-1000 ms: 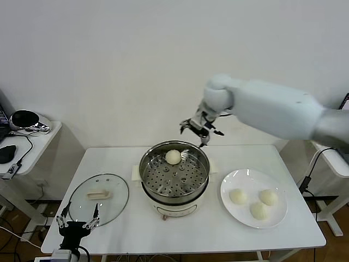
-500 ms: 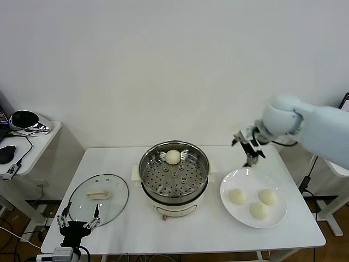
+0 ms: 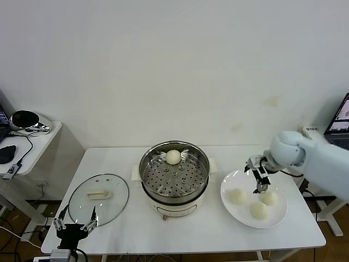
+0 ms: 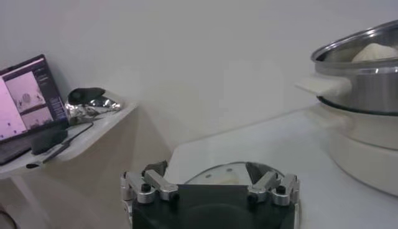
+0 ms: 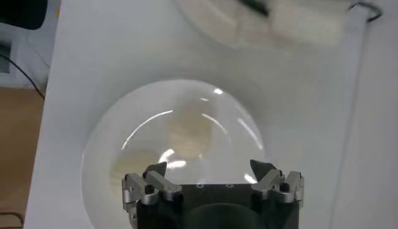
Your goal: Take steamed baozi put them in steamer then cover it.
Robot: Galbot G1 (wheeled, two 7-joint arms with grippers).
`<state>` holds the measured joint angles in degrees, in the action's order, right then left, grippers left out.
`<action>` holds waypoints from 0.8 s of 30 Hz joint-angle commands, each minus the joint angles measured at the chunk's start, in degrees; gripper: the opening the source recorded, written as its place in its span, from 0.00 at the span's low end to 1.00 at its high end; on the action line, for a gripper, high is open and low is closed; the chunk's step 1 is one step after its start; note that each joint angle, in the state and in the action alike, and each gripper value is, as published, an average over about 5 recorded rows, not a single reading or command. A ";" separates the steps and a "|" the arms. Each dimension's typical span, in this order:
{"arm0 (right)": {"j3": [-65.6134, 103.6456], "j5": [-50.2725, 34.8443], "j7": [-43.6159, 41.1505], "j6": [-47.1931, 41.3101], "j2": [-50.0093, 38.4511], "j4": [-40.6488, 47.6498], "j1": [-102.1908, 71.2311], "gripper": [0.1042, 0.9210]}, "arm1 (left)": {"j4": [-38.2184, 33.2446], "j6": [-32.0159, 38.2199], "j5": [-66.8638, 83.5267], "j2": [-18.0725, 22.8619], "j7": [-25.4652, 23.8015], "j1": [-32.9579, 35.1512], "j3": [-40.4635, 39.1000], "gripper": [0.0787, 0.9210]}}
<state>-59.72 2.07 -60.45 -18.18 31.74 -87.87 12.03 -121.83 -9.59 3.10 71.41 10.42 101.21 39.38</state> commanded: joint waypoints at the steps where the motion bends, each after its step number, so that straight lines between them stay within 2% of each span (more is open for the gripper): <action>1: 8.21 4.51 0.07 1.79 4.60 7.67 -13.17 0.88 | -0.04 -0.23 -0.05 0.06 0.01 0.13 0.39 0.88; 11: 9.42 5.03 1.58 2.17 10.45 12.93 -14.96 0.88 | 0.51 -0.05 -0.10 0.13 0.04 0.26 1.11 0.88; 24: 10.65 6.90 1.77 1.56 11.92 14.74 -16.03 0.87 | 1.11 -0.01 -0.14 0.10 0.10 -0.33 0.91 0.88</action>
<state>-50.23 7.85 -58.94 -16.70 42.05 -75.05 -2.43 -120.70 -9.59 2.98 71.53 10.52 100.86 40.26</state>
